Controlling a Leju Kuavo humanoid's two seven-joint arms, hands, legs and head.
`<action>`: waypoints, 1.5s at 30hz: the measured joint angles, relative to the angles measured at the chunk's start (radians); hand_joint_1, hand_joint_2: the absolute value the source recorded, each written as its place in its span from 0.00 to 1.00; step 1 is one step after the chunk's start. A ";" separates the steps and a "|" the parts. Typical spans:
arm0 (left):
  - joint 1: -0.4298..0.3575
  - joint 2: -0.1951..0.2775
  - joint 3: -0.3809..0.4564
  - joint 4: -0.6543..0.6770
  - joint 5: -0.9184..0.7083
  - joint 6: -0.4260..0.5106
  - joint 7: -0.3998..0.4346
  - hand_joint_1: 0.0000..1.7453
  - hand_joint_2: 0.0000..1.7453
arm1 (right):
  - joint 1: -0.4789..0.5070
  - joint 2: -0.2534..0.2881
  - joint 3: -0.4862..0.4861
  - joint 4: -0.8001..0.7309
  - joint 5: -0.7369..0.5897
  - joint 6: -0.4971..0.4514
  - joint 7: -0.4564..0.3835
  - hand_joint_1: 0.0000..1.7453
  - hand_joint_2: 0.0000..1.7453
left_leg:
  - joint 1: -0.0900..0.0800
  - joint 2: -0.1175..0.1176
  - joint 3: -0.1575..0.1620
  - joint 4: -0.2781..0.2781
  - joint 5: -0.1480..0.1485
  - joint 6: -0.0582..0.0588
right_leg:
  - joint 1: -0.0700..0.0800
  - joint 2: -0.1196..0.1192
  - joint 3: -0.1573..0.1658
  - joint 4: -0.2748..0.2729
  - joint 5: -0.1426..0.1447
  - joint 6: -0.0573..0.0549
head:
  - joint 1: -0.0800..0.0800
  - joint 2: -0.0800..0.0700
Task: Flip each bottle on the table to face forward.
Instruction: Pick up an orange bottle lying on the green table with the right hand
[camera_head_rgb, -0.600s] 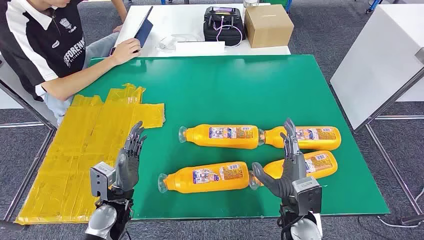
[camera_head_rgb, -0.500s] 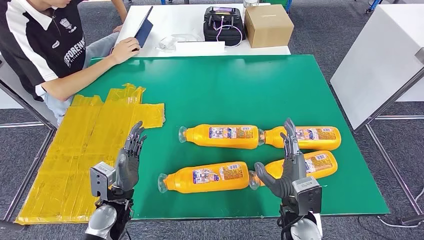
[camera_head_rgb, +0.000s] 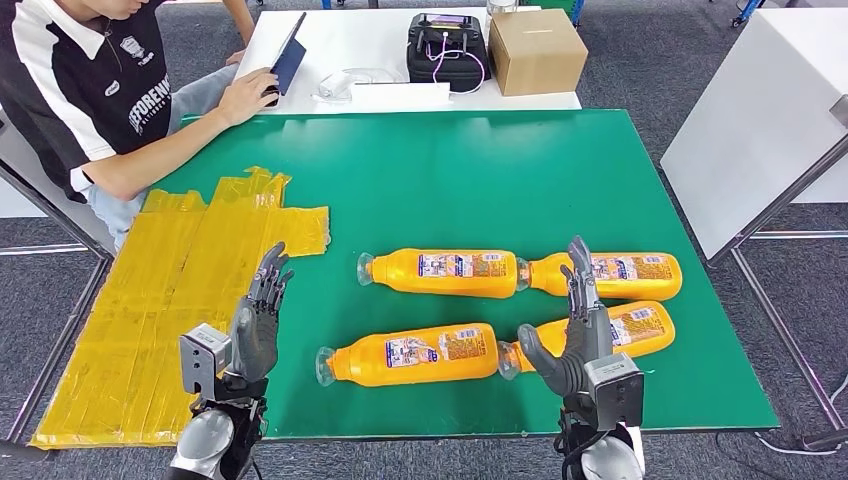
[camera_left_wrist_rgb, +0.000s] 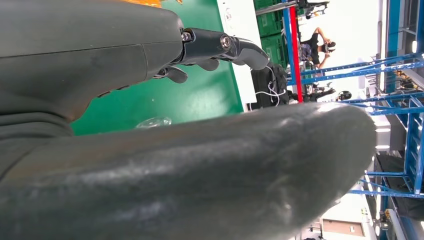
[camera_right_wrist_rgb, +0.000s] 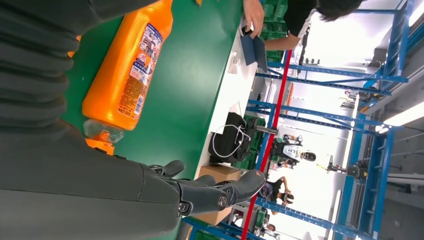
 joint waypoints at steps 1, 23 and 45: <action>0.000 0.000 0.000 0.000 0.000 0.000 0.000 0.00 0.00 | 0.000 0.000 0.000 0.000 0.000 0.000 0.000 0.00 1.00 | 0.000 0.000 0.000 0.000 0.000 0.000 | 0.000 0.000 0.000 0.000 0.000 0.000 | 0.000 0.000; 0.000 0.000 0.000 0.000 0.000 0.000 0.000 1.00 0.00 | 0.000 0.000 0.000 0.000 0.000 0.000 0.000 1.00 1.00 | 0.000 0.000 0.000 0.000 0.000 0.000 | 0.000 0.000 0.000 0.000 0.000 0.000 | 0.000 0.000; 0.000 -0.129 -0.077 -0.142 -0.154 0.383 -0.247 0.00 0.00 | 0.091 0.112 0.089 -0.075 0.059 -0.314 -0.156 0.00 0.00 | 0.000 0.000 0.000 0.000 -0.002 0.000 | 0.000 0.000 0.000 0.000 -0.001 0.000 | 0.000 0.000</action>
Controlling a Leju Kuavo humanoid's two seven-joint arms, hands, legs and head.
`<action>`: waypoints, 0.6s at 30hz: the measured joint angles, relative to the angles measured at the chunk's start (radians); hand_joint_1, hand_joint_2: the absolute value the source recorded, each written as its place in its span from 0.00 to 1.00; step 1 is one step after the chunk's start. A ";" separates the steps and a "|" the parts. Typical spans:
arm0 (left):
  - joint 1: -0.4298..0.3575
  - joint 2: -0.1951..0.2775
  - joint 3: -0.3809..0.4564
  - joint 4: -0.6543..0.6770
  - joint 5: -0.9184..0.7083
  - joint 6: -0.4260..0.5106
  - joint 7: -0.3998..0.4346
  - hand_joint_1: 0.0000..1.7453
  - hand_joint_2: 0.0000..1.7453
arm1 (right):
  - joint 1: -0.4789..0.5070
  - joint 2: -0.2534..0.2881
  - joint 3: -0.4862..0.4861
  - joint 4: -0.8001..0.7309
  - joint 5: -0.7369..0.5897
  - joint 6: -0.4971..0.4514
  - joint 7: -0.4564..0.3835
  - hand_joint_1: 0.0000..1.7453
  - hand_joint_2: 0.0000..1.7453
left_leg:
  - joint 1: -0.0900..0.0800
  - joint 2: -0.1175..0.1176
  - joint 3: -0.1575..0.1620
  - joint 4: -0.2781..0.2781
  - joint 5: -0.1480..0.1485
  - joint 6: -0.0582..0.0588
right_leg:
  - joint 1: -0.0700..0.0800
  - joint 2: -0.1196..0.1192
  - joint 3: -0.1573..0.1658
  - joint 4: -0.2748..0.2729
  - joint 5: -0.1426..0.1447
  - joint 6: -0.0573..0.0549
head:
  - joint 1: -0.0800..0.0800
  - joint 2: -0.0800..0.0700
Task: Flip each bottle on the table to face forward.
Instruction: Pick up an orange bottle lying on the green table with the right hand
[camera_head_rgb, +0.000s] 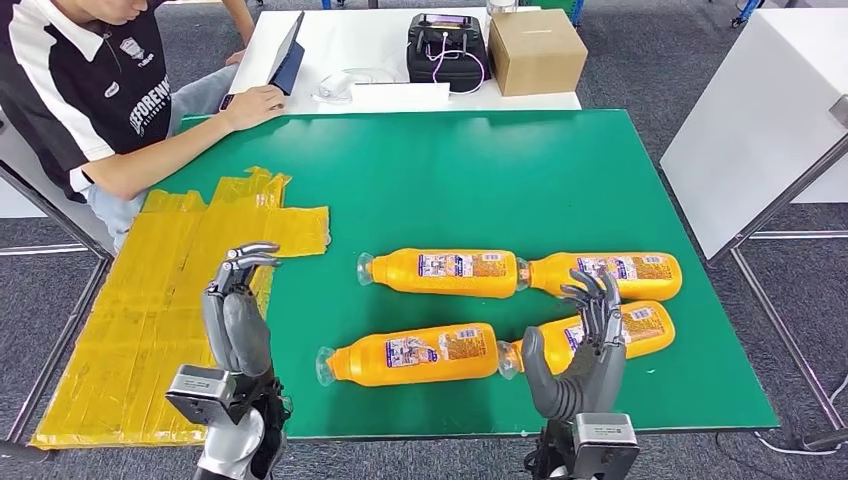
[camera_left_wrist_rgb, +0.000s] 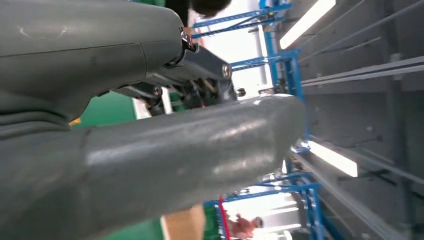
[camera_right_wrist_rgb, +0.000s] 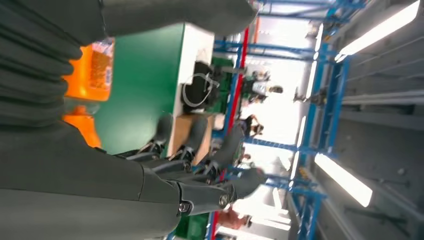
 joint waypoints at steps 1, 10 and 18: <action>0.000 0.000 -0.005 -0.007 0.005 -0.007 0.000 0.00 0.00 | -0.003 -0.002 0.001 -0.006 0.000 0.001 0.000 0.00 0.00 | 0.000 0.000 0.000 0.000 0.000 0.000 | 0.000 0.000 0.000 0.000 0.000 0.000 | 0.000 0.000; -0.003 0.004 -0.008 -0.003 -0.032 -0.180 0.006 0.00 0.00 | -0.027 -0.033 0.000 -0.041 0.226 -0.041 0.059 0.00 1.00 | 0.000 0.000 0.000 0.000 0.001 0.000 | 0.000 0.000 0.001 0.000 0.000 0.000 | 0.000 0.000; -0.001 0.006 0.002 -0.002 -0.035 -0.255 0.008 0.00 0.00 | -0.130 -0.133 0.000 0.037 0.623 -0.035 0.319 0.00 1.00 | 0.000 0.000 0.000 0.000 0.001 0.000 | 0.000 0.000 0.001 0.000 0.000 0.000 | 0.000 0.000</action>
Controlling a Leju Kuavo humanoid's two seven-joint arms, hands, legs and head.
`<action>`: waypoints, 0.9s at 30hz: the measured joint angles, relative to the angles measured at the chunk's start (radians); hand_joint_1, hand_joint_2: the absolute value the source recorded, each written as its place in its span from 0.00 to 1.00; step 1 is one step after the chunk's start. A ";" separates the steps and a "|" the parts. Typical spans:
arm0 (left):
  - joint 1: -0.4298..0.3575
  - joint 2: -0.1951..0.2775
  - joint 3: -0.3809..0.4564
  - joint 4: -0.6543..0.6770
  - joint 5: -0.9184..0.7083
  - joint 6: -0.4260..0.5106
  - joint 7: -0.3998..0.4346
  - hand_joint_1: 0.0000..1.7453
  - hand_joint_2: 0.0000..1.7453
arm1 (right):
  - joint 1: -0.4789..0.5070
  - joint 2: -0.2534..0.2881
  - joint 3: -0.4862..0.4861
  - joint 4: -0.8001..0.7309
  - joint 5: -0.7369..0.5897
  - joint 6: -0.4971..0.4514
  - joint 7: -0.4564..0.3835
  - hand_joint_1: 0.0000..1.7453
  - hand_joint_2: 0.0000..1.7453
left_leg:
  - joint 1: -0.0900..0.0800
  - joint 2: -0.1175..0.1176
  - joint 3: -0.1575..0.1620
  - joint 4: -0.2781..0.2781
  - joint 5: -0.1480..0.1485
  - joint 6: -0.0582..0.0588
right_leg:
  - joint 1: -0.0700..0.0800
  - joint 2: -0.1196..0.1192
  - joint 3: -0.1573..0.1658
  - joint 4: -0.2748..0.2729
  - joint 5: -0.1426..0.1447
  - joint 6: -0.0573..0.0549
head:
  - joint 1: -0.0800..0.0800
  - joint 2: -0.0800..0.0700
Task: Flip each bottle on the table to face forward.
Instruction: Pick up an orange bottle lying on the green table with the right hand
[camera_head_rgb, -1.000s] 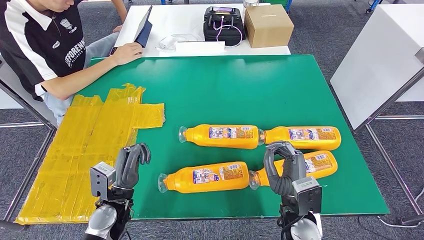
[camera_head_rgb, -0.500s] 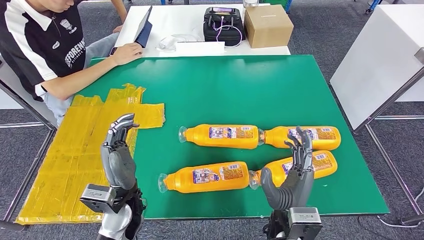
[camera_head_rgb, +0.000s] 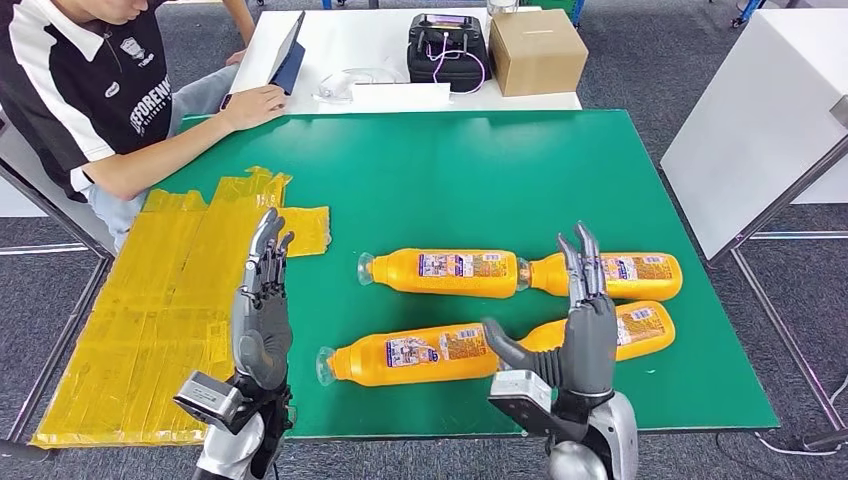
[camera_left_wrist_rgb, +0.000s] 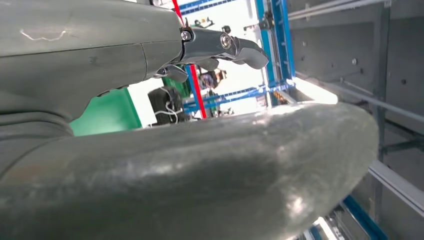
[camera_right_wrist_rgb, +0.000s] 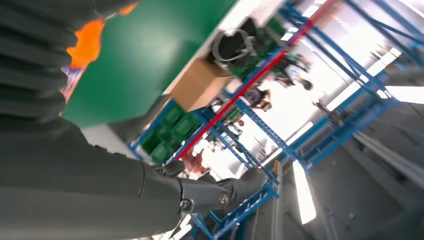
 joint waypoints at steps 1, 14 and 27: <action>0.000 0.000 0.002 0.000 0.000 -0.007 0.000 0.00 0.00 | -0.019 -0.014 0.000 0.015 0.033 0.013 0.026 0.00 1.00 | 0.000 0.000 0.000 0.000 0.000 0.000 | 0.000 0.000 0.000 0.000 0.000 0.000 | 0.000 0.000; -0.036 0.000 0.011 0.021 0.033 -0.102 0.002 0.00 0.00 | -0.285 -0.149 0.024 0.277 0.254 0.188 0.146 0.00 1.00 | 0.000 0.000 0.000 0.000 0.001 0.001 | 0.000 0.000 0.000 0.000 0.000 0.000 | 0.000 0.000; -0.115 -0.012 -0.005 0.109 0.080 -0.149 0.006 0.00 0.00 | -0.530 -0.169 0.109 0.674 0.228 0.321 0.118 0.00 1.00 | 0.000 0.000 0.000 0.001 0.002 0.002 | 0.000 0.000 0.000 0.000 0.001 0.001 | 0.000 0.000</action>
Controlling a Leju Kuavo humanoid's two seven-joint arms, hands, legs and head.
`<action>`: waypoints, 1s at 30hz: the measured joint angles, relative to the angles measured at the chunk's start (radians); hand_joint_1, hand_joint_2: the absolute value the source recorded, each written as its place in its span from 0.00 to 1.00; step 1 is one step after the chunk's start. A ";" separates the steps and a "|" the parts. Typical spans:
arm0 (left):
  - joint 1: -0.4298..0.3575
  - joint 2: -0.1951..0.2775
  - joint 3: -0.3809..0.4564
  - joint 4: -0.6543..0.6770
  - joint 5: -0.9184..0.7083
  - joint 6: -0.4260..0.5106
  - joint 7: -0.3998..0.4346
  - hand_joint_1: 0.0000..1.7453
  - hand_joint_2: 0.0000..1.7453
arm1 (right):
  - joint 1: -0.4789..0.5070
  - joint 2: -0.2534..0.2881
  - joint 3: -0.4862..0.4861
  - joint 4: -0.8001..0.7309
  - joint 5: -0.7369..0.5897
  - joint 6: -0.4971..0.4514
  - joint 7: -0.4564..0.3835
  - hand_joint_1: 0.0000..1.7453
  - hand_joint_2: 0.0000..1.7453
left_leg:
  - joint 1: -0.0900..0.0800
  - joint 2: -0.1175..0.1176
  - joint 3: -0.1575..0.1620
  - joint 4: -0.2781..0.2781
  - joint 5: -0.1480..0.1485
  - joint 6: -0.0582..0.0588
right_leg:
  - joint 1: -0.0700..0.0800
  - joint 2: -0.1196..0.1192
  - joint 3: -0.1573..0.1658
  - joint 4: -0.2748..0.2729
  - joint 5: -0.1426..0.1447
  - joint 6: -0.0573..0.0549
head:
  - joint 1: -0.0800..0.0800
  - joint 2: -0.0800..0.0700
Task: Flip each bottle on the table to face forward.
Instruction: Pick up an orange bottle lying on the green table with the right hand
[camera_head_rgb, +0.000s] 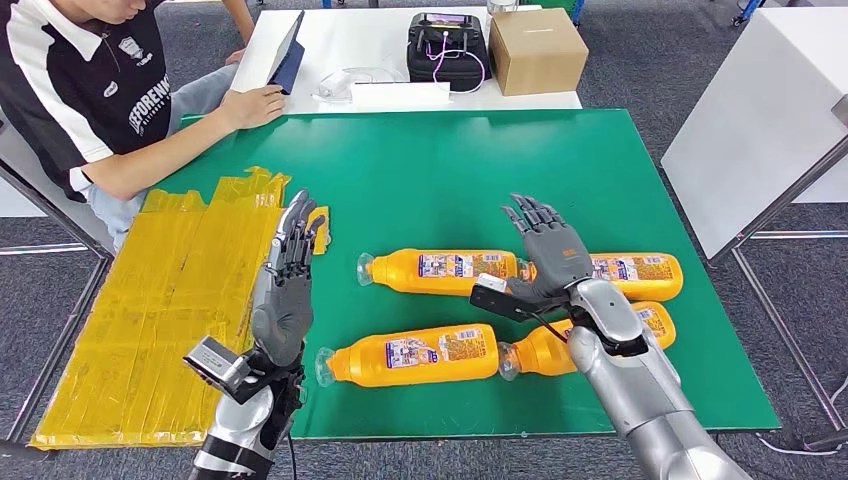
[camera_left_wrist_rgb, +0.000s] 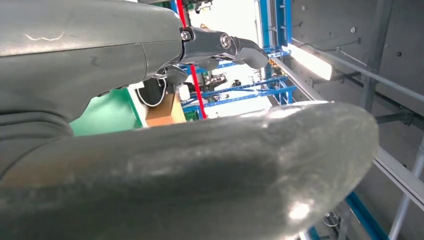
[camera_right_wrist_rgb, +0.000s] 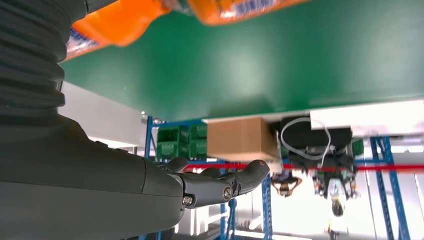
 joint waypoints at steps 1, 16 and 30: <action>-0.005 -0.001 -0.001 0.006 0.002 -0.001 0.000 0.00 0.00 | -0.008 0.004 0.005 0.022 -0.001 -0.001 -0.001 0.00 1.00 | 0.000 0.000 0.000 0.000 0.000 0.000 | 0.000 0.000 0.000 0.000 0.000 0.000 | 0.000 0.000; -0.036 -0.010 -0.003 0.061 0.028 -0.008 0.015 0.00 1.00 | -0.062 0.048 0.042 0.201 -0.020 -0.010 -0.005 0.00 1.00 | 0.000 0.000 0.000 0.000 0.000 0.000 | 0.000 0.000 0.000 0.000 0.000 0.000 | 0.000 0.000; -0.064 -0.020 -0.039 0.101 0.053 -0.022 0.004 0.00 1.00 | -0.100 0.108 0.056 0.399 -0.049 -0.032 -0.036 0.00 1.00 | 0.000 0.000 0.000 0.000 0.000 0.000 | 0.000 0.000 0.000 0.000 0.000 0.000 | 0.000 0.000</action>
